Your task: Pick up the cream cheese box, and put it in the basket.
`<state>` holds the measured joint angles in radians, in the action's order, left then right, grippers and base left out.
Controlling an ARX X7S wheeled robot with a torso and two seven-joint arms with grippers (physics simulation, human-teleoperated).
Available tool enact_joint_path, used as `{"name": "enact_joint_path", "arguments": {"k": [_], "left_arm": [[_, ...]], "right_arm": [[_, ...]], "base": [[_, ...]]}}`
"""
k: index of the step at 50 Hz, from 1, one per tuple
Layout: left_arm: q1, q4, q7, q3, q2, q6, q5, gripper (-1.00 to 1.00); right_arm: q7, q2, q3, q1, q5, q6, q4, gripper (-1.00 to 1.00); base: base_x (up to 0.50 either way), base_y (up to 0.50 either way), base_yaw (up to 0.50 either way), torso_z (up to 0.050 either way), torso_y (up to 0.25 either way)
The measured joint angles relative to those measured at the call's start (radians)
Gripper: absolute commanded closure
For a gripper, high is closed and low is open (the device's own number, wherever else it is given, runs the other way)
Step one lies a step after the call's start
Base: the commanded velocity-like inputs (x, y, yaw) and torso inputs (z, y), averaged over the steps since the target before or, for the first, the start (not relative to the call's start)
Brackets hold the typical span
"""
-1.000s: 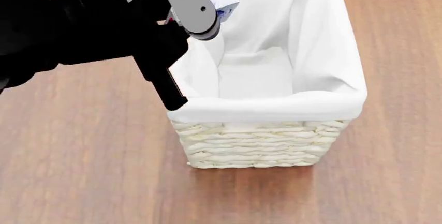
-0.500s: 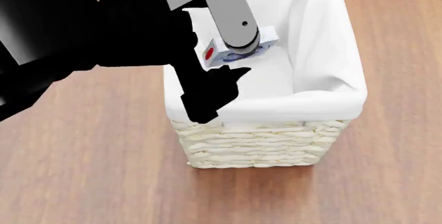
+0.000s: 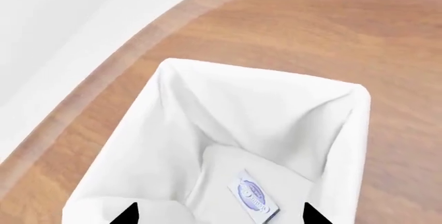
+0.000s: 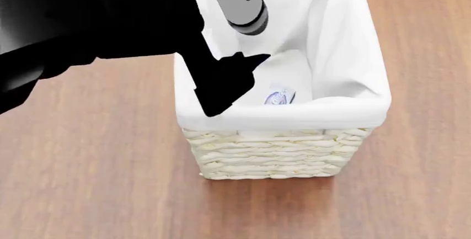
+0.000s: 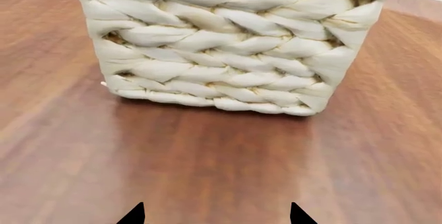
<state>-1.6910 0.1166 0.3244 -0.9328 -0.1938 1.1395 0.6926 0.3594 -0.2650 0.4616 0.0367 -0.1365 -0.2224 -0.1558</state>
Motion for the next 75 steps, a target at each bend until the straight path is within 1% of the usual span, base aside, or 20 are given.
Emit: {"name": "enact_joint_path", "arguments": {"k": [7,16,22,32,38,44,54,61,75], "left_arm": [[0.025,-0.062,-0.031,0.058,-0.031,0.010,0.039,-1.00],[0.097,-0.206,-0.100,0.176,-0.086,0.021,0.123,-1.00],[0.178,-0.313,-0.155,0.262,-0.128,0.012,0.182,-1.00],[0.336,-0.452,-0.237,0.399,-0.203,-0.051,0.247,-1.00],[0.438,-0.562,-0.341,0.505,-0.242,-0.077,0.301,-1.00],[0.531,-0.665,-0.484,0.624,-0.269,-0.084,0.386,-1.00],[0.633,-0.786,-0.680,0.768,-0.296,-0.092,0.516,-1.00],[0.694,-0.855,-0.752,0.830,-0.313,-0.110,0.545,-1.00],[0.789,-0.953,-0.815,0.899,-0.335,-0.155,0.548,-1.00]], "right_arm": [[0.007,-0.008,-0.004,-0.001,-0.003,0.010,0.018,-1.00],[0.027,-0.025,-0.020,-0.004,-0.008,0.037,0.067,-1.00],[0.052,-0.046,-0.036,-0.011,-0.002,0.073,0.136,-1.00],[0.095,-0.090,-0.069,-0.023,0.006,0.152,0.285,-1.00],[0.114,-0.111,-0.083,-0.029,0.012,0.195,0.371,-1.00],[0.134,-0.135,-0.102,-0.032,0.016,0.246,0.467,-1.00],[0.161,-0.167,-0.128,-0.029,0.025,0.334,0.617,-1.00],[0.181,-0.192,-0.163,-0.015,0.020,0.414,0.740,-1.00],[0.216,-0.242,-0.255,0.049,-0.023,0.621,1.007,-1.00]], "base": [[0.00,0.00,0.00,0.000,0.000],[0.00,0.00,0.00,0.000,0.000],[0.00,0.00,0.00,0.000,0.000],[0.00,0.00,0.00,0.000,0.000],[0.00,0.00,0.00,0.000,0.000],[0.00,0.00,0.00,0.000,0.000],[0.00,0.00,0.00,0.000,0.000],[0.00,0.00,0.00,0.000,0.000],[0.00,0.00,0.00,0.000,0.000]]}}
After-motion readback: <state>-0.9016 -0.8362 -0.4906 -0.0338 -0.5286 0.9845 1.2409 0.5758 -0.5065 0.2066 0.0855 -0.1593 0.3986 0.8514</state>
